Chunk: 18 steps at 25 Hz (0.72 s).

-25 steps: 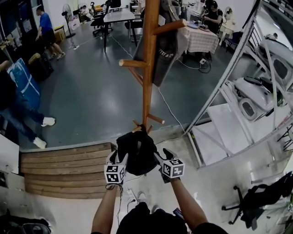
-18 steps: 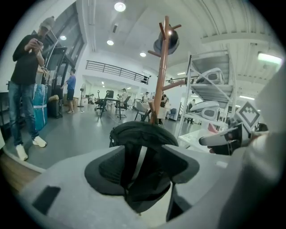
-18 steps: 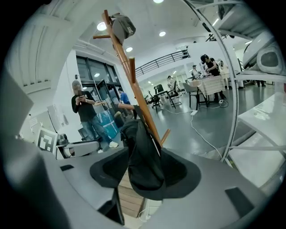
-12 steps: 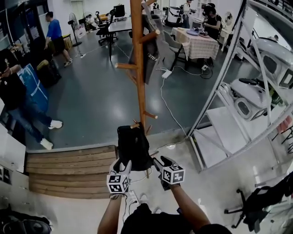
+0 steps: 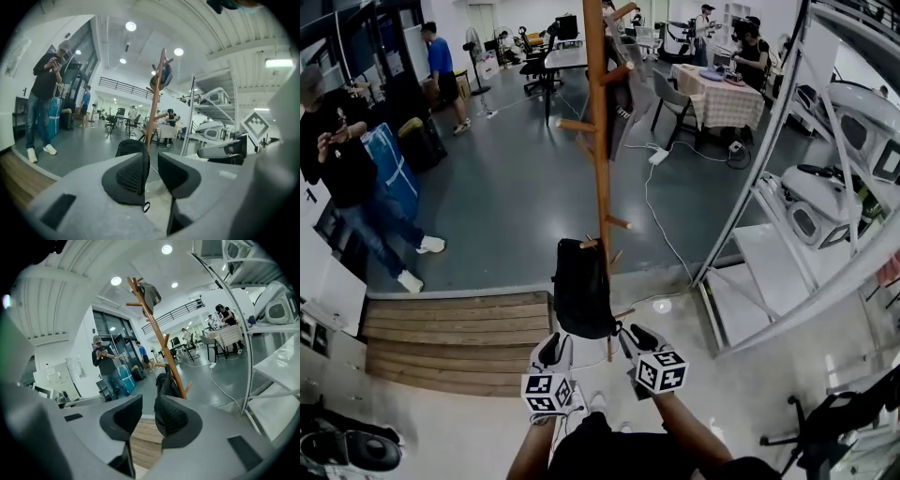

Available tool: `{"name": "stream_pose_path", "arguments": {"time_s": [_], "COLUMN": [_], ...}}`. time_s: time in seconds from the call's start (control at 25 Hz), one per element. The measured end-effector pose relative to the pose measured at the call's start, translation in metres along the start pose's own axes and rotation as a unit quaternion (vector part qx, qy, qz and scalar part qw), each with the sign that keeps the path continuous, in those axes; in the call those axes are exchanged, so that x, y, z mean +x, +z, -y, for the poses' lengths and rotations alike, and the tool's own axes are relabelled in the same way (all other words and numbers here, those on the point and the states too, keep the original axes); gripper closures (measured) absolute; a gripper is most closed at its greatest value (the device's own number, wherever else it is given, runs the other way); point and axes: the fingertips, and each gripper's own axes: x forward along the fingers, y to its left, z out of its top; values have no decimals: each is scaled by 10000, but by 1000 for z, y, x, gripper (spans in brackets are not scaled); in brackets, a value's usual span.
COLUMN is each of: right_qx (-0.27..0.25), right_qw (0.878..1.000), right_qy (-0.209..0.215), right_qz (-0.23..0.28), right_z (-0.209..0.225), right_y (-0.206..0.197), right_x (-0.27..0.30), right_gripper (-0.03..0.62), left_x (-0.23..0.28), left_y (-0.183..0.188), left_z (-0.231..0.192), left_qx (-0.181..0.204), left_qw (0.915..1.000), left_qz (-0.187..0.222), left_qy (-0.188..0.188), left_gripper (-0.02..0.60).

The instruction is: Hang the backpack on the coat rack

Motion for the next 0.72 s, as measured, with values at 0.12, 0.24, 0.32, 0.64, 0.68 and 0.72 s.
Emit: {"name": "stream_pose_path", "arguments": {"time_s": [0.12, 0.24, 0.32, 0.64, 0.68, 0.72], "right_qx": [-158, -267, -262, -322, -307, -310], "right_qw": [9998, 9993, 9992, 9987, 9987, 9986], "right_qy": [72, 99, 183, 287, 302, 322], "right_qz": [126, 226, 256, 287, 280, 283], "right_z": [-18, -29, -37, -68, -69, -70], "right_y": [3, 4, 2, -15, -17, -18], "right_x": [-19, -38, -50, -90, -93, -95], "right_gripper": [483, 500, 515, 577, 580, 582], "left_x": [-20, -39, -51, -98, -101, -103], "left_y": [-1, 0, 4, 13, 11, 9], "left_z": [3, 11, 20, 52, 54, 56], "left_qx": [-88, -38, -87, 56, 126, 172], "left_qw": [9998, 9994, 9991, 9984, 9984, 9983], "left_qz": [115, 231, 332, 460, 431, 416], "left_qy": [126, 249, 239, 317, 341, 357], "left_gripper": [502, 538, 546, 558, 558, 560]}}
